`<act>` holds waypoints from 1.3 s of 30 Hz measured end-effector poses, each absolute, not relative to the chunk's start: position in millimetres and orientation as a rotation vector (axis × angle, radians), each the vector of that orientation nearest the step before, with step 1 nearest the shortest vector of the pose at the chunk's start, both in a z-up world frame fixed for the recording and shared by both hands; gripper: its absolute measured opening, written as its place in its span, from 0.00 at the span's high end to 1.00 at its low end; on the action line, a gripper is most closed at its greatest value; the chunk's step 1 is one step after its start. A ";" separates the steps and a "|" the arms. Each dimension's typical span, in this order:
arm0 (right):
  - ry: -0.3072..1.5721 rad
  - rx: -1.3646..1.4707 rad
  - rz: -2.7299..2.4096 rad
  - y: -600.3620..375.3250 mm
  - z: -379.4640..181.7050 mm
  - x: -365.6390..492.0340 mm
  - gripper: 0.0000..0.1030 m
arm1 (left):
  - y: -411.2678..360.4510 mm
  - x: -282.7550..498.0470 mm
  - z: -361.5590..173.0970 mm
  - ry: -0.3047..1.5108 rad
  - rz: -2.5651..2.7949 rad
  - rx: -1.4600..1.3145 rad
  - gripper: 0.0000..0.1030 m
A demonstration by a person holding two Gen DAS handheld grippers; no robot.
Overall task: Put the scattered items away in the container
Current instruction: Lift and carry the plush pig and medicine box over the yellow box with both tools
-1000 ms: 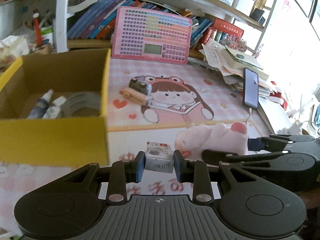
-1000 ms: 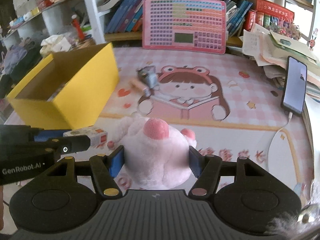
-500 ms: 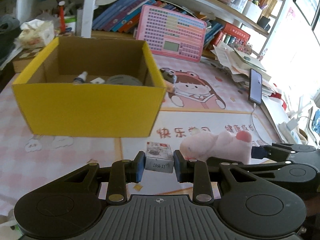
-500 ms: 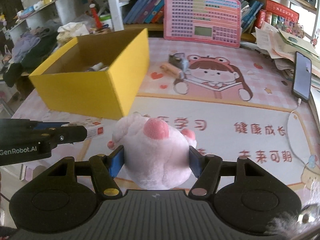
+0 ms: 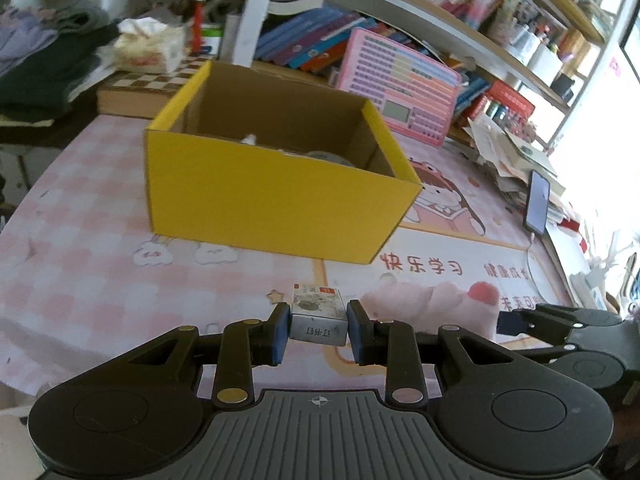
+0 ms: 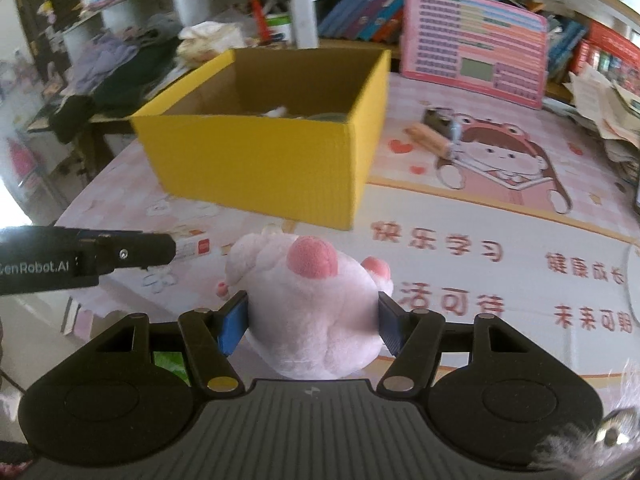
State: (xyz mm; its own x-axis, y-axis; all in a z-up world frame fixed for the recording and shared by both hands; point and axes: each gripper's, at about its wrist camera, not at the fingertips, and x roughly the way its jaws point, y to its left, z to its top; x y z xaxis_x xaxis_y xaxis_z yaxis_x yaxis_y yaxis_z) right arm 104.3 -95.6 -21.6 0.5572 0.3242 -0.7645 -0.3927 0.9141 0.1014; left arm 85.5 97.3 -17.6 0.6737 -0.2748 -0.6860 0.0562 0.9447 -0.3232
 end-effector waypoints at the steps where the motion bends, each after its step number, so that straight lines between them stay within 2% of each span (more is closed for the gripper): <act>1: 0.886 -0.090 0.434 -91.3 -22.1 103.3 0.39 | 101.0 84.1 -17.5 0.811 -0.184 -0.292 0.72; 12: 0.855 -0.152 0.529 -58.9 -10.4 107.2 0.39 | 134.9 78.6 4.5 0.734 -0.149 -0.342 0.72; 23: 0.727 -0.118 0.570 -45.6 34.0 140.6 0.39 | 133.3 100.6 40.8 0.608 -0.166 -0.306 0.72; 31: 0.631 -0.111 0.581 -42.8 65.4 188.4 0.39 | 129.1 148.8 62.2 0.526 -0.162 -0.274 0.72; 39: 0.666 -0.228 0.559 -26.0 45.0 273.9 0.38 | 129.8 228.8 35.7 0.621 -0.122 -0.259 0.72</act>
State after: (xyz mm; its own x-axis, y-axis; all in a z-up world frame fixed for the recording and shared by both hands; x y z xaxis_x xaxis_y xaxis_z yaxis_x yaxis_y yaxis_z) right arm 273.9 -26.0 45.0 0.6467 0.4155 -0.6396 -0.5573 0.8300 -0.0243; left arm 228.8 129.8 35.7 0.8076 -0.1899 -0.5584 0.0352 0.9606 -0.2758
